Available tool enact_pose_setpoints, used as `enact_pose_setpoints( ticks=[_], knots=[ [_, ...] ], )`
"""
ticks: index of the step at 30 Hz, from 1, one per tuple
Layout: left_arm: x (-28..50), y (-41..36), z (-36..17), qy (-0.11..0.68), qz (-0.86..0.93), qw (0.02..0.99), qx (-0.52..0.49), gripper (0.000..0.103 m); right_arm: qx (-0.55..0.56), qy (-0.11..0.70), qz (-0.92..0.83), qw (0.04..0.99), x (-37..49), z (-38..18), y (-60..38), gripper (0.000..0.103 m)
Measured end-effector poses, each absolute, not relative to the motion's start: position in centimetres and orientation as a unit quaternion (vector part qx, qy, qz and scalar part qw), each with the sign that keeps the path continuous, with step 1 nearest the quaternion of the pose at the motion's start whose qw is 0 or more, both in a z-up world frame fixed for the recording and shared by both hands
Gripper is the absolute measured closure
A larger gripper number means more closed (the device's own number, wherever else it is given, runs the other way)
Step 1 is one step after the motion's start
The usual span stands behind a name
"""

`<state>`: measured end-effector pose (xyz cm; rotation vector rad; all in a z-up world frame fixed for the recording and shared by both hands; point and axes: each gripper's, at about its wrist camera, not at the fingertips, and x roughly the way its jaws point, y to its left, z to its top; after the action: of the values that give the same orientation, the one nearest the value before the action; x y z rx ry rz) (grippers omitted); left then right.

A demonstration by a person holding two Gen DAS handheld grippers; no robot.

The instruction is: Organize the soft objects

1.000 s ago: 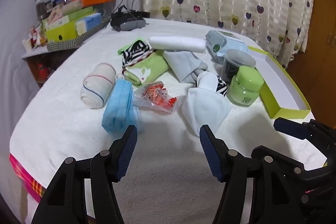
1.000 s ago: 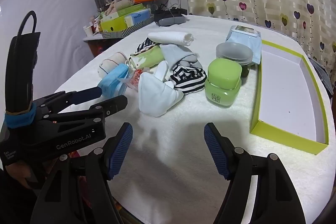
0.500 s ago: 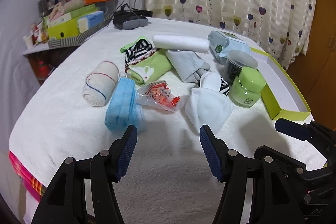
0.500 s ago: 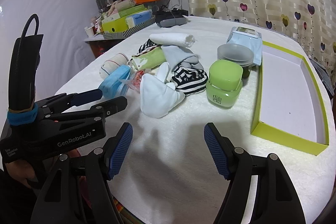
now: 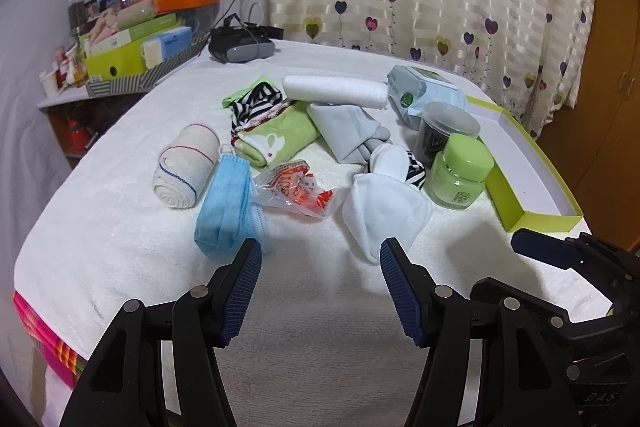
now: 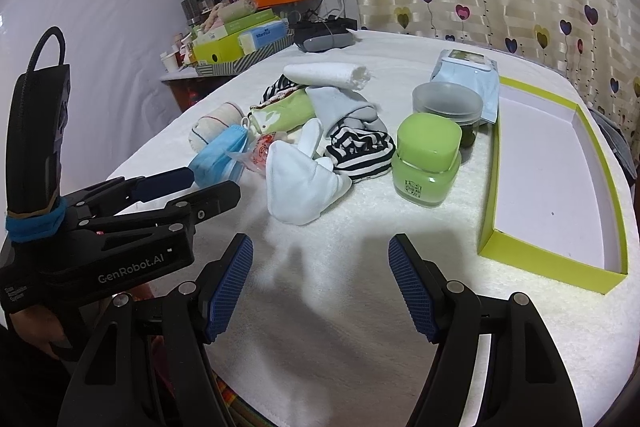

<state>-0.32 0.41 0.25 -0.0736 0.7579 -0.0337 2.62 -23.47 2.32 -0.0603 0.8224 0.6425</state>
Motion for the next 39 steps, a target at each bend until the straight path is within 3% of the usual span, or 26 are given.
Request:
enact_pose_setpoints(
  ticks=[39],
  knots=[
    [0.3,1.1,-0.6,0.386,0.004,0.922,-0.034,0.041,-0.02,0.397,0.322,0.859,3.6,2.1,-22.9,0.032]
  ],
)
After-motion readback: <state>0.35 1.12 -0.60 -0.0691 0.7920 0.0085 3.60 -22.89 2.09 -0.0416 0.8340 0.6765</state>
